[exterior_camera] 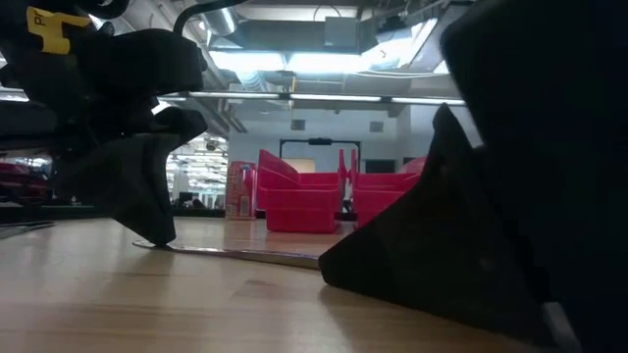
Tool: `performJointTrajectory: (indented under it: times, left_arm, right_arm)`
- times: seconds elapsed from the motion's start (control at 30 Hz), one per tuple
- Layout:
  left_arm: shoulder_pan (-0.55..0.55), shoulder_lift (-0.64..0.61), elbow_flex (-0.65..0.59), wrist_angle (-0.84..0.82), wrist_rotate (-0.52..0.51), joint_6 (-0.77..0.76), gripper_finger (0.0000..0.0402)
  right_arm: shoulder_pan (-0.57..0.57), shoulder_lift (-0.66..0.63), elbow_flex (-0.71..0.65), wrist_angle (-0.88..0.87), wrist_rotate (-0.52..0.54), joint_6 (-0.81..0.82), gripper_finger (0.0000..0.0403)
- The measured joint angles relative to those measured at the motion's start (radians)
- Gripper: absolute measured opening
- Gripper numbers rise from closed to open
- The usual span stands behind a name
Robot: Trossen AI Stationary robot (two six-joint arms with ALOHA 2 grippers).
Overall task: Sort silverware
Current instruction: Put the right purple table knife into the right red bin
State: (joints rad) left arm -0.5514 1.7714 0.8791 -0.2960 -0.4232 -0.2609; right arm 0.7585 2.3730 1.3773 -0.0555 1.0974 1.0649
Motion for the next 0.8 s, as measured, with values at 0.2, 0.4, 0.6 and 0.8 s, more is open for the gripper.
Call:
performJointTrajectory:
  times: [0.2,0.4,0.6,0.8]
  left_arm:
    - [0.0,0.0,0.0,0.0,-0.001,0.002,0.0]
    - [0.0,0.0,0.0,0.0,-0.004,0.001,0.0]
    - [0.0,0.0,0.0,0.0,-0.004,0.004,0.0]
    - [0.0,0.0,0.0,0.001,-0.006,0.008,0.0]
  right_arm:
    - [-0.017,-0.001,0.0,0.002,-0.024,-0.027,0.0261]
    - [-0.018,-0.001,0.0,0.003,-0.027,-0.026,0.0261]
    - [-0.018,-0.001,-0.001,-0.007,-0.037,-0.036,0.0261]
    - [-0.019,-0.001,-0.002,-0.008,-0.04,-0.037,0.0261]
